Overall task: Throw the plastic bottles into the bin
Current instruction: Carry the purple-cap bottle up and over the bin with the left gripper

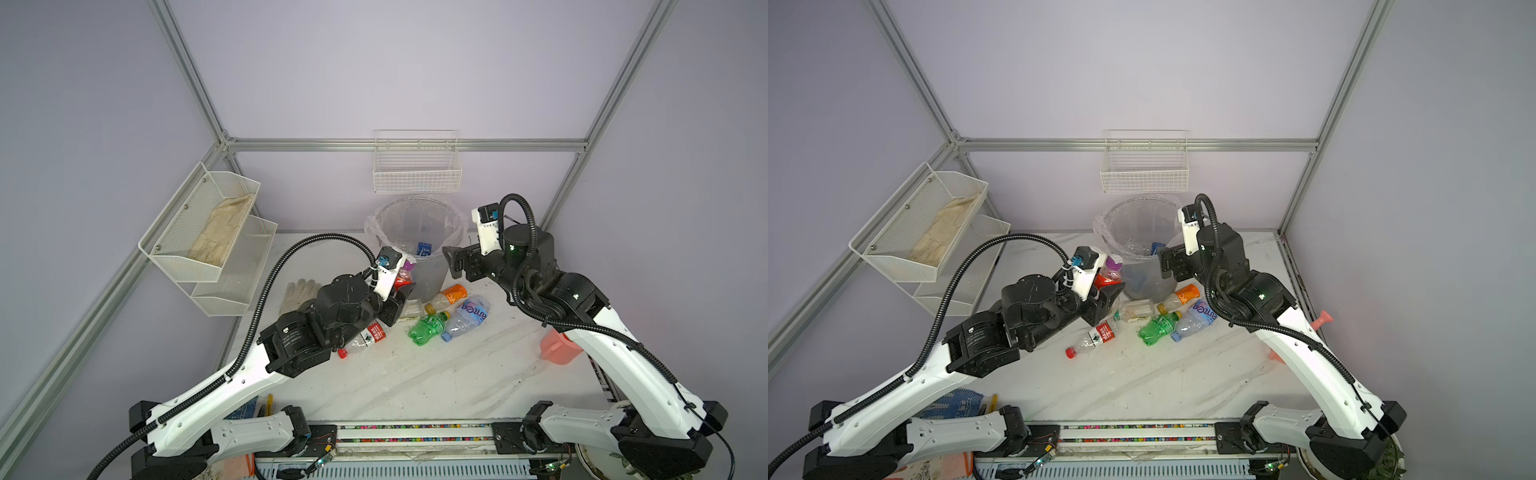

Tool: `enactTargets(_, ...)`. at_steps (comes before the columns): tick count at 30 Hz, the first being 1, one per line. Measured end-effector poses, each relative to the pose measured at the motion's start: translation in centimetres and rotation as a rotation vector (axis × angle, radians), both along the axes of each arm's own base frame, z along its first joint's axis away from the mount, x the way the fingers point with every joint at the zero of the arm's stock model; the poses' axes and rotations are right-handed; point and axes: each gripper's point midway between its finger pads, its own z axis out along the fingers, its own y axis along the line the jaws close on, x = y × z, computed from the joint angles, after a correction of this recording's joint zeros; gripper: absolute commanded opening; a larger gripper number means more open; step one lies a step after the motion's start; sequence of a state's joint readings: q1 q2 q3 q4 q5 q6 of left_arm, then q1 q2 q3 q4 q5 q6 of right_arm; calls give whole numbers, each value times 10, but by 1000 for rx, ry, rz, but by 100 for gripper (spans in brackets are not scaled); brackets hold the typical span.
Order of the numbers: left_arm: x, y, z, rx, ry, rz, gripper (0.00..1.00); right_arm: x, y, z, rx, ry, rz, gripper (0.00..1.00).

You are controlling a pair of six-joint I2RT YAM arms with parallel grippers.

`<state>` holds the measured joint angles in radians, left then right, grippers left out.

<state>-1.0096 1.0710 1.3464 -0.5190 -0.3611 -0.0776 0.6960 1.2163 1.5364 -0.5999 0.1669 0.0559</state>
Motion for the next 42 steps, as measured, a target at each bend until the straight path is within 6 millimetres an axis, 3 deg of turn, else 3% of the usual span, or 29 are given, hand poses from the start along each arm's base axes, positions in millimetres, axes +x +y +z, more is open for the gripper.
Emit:
enactTargets(8, -8, 15, 39, -73, -118, -3, 38, -3, 4, -33, -42, 77, 29, 97)
enactTargets(19, -35, 52, 110, -232, -322, -13, 38, -12, 2, -52, -57, 120, 45, 97)
enactTargets(26, -58, 87, 154, -355, -465, -7, 38, -18, -3, -50, -46, 117, 44, 97)
enactTargets(35, -90, 130, 187, -496, -611, 1, 38, -20, -4, -49, -38, 118, 44, 97)
enactTargets(42, -102, 141, 198, -541, -675, -10, 38, -20, -4, -51, -39, 123, 43, 97)
